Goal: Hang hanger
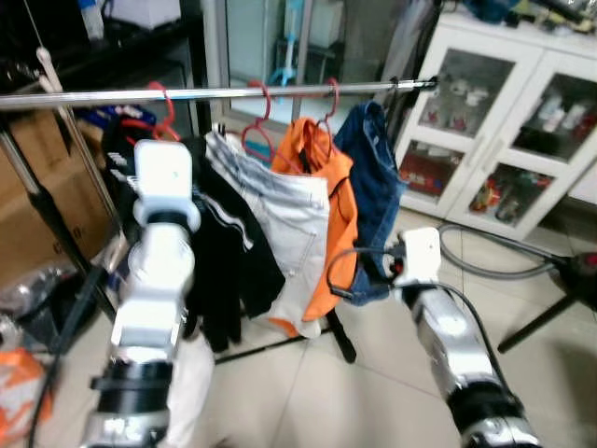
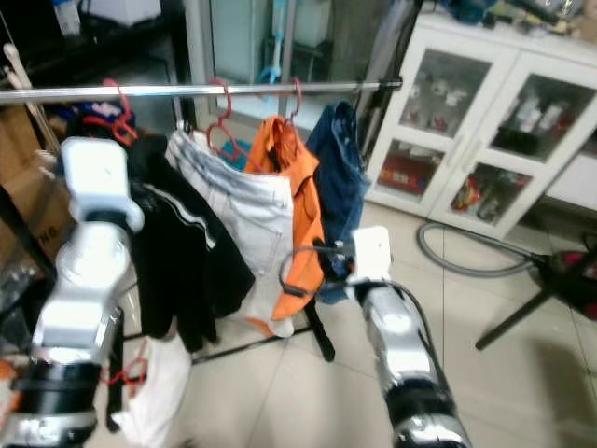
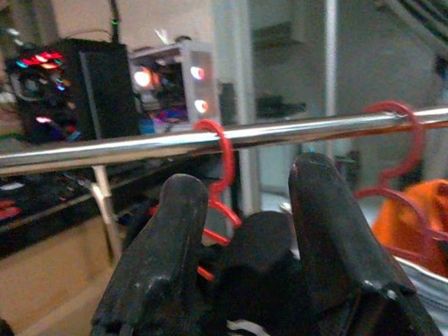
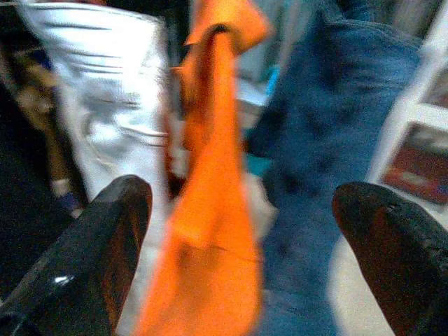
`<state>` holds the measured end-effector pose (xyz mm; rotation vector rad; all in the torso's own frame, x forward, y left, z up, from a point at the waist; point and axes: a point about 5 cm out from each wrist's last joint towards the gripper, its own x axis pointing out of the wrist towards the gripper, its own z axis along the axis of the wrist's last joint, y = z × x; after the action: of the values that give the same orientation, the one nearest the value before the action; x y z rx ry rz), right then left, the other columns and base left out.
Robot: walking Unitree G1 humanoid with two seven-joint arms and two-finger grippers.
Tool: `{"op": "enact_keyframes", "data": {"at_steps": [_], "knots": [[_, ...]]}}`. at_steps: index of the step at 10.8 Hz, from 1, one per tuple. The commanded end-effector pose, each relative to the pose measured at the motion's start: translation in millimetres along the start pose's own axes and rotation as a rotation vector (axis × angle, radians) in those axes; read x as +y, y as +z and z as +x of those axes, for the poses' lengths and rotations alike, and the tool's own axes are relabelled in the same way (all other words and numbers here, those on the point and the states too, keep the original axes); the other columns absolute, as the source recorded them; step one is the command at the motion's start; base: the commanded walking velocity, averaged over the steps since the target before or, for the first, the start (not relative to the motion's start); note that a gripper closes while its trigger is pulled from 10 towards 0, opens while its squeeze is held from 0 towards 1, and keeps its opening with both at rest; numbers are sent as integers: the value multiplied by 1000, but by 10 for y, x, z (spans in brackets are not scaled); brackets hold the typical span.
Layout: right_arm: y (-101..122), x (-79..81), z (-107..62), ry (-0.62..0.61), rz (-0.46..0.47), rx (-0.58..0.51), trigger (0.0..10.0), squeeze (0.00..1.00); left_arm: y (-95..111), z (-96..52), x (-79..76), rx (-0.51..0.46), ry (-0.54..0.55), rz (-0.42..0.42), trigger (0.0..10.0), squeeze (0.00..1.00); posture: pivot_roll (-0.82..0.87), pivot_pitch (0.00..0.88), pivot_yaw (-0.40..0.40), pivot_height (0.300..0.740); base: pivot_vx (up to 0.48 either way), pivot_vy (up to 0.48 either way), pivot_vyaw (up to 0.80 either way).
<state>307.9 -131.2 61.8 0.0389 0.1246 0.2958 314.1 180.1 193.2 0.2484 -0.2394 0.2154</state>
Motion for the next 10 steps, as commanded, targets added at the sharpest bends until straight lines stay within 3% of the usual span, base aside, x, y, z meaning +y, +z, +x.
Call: {"op": "enact_keyframes", "data": {"at_steps": [1,3,10], "knots": [[56,-21,14,0,-6,-22,10000,0,-1,-2,-6,3,10,2,10000,0,77,2,-76,740,0,0,0],[60,-17,15,4,-14,-23,10000,0,-77,-6,-24,49,-1,-24,10000,0,76,1,-76,740,0,0,0],[56,-38,12,0,-24,-20,10000,0,-116,5,-58,66,-22,-14,10000,0,71,0,-74,740,0,-430,0]]}}
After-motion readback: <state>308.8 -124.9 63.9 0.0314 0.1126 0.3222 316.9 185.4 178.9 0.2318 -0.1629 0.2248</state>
